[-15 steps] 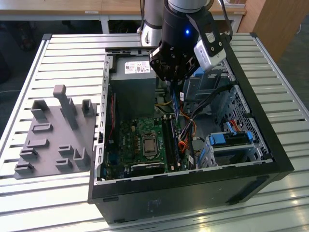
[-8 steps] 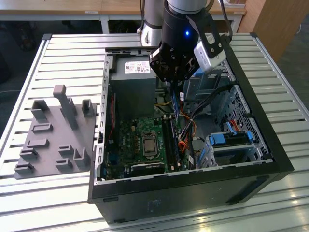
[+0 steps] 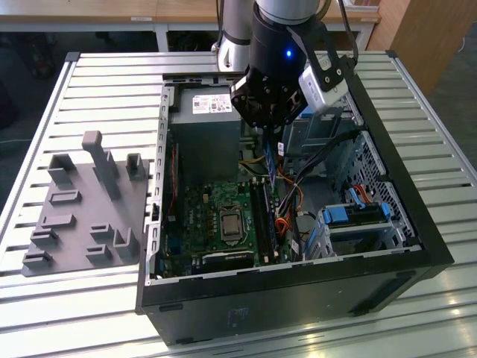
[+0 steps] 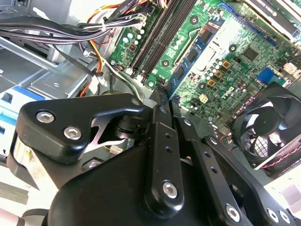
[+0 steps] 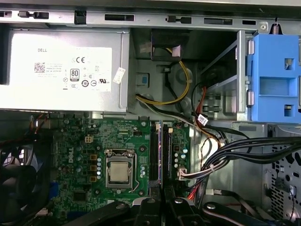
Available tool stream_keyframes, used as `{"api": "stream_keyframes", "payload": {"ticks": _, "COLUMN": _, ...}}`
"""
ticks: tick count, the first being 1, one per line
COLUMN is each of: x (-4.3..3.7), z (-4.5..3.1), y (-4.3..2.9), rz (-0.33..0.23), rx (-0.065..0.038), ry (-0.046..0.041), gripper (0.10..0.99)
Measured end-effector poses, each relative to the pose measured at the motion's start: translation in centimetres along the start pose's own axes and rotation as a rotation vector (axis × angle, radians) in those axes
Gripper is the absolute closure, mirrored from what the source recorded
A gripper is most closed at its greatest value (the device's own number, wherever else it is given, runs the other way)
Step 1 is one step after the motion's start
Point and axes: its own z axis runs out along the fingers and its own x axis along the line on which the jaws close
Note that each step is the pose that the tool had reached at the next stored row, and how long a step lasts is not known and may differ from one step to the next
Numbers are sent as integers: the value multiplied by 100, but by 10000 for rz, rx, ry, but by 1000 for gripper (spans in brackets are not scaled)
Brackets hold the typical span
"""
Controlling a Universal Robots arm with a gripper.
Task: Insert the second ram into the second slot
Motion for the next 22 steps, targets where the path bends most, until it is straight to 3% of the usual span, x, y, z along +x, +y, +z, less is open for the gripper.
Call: {"api": "stream_keyframes", "payload": {"ticks": 22, "x": 1, "z": 59, "y": -3, "rz": 0, "rx": -1, "ry": -1, "gripper": 949}}
